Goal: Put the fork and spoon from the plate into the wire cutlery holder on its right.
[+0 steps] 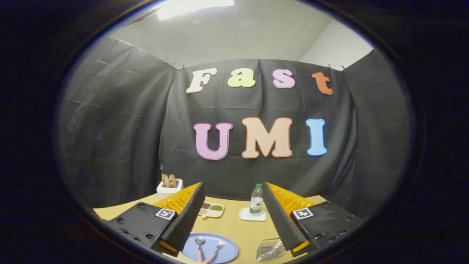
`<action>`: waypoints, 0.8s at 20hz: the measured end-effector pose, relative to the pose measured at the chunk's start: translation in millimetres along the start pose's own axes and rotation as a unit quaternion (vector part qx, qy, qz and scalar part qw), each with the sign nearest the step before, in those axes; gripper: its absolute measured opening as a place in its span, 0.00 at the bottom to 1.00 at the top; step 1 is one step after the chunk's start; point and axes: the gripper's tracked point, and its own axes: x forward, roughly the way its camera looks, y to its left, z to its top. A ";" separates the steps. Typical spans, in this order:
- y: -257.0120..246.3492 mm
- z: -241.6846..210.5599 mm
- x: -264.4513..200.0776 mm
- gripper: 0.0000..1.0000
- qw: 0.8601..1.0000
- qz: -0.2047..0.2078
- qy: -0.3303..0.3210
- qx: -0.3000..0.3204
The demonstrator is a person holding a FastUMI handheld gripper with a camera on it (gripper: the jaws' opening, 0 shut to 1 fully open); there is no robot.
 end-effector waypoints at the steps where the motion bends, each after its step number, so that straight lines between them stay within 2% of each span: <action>1: 0.7 -3.3 -0.1 1.00 1.000 0.001 0.004 0.001; 16: 17.0 -11.0 11.0 1.00 1.000 0.014 0.013 0.003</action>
